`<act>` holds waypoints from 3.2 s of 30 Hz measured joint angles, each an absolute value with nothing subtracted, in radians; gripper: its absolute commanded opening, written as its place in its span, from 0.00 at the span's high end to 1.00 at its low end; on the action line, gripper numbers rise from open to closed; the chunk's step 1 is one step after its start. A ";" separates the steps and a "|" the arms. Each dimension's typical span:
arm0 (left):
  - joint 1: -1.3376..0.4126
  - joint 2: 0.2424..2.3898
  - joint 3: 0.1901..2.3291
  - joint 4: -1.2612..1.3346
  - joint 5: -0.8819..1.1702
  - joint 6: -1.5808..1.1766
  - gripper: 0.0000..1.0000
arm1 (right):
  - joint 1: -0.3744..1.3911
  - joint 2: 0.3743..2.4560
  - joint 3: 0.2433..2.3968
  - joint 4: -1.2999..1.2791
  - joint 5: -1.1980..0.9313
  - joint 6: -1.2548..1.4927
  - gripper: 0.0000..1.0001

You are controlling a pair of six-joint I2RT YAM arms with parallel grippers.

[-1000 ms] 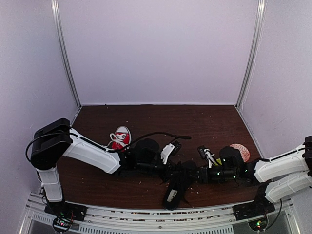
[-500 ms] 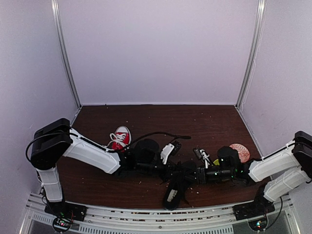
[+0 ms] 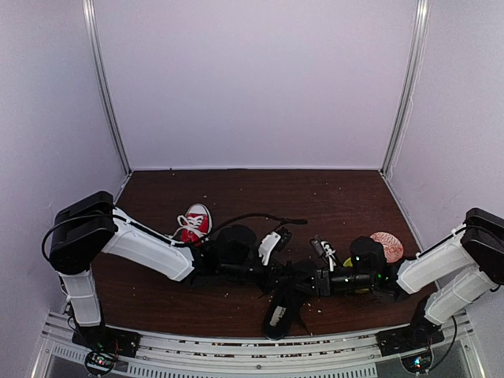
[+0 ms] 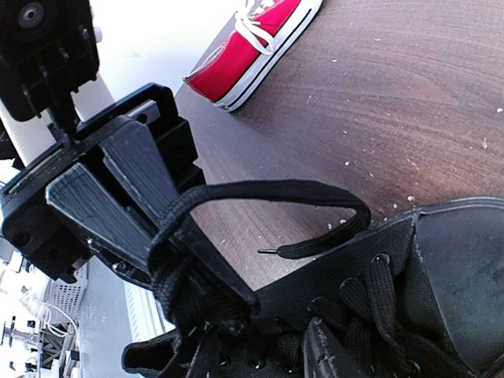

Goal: Tie the shoes
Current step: Pass from the right arm to the left, then tie the crossed shoelace on the shoe.

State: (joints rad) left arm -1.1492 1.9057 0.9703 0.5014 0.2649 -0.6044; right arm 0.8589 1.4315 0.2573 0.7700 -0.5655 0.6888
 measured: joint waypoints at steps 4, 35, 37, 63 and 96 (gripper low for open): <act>-1.149 1.906 0.970 0.501 0.265 -0.605 0.98 | 0.860 1.438 0.257 0.783 -0.572 0.689 0.58; -1.151 1.874 0.899 0.530 0.199 -0.636 0.46 | 0.899 1.451 0.245 0.820 -0.553 0.728 1.00; -1.151 1.855 0.874 0.532 0.193 -0.642 0.43 | 0.899 1.434 0.242 0.806 -0.545 0.723 1.00; -1.151 1.759 0.918 0.496 0.153 -0.822 0.42 | 0.899 1.363 0.242 0.642 -0.507 0.654 1.00; -1.122 1.905 0.957 0.475 0.214 -0.976 0.94 | 0.941 1.144 0.364 0.142 -0.450 0.579 1.00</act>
State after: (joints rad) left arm -1.1225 1.9045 0.9573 0.4751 0.2142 -0.9760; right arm 0.9413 1.1439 0.3641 0.1421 -0.4503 0.5793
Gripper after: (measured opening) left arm 0.065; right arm 0.009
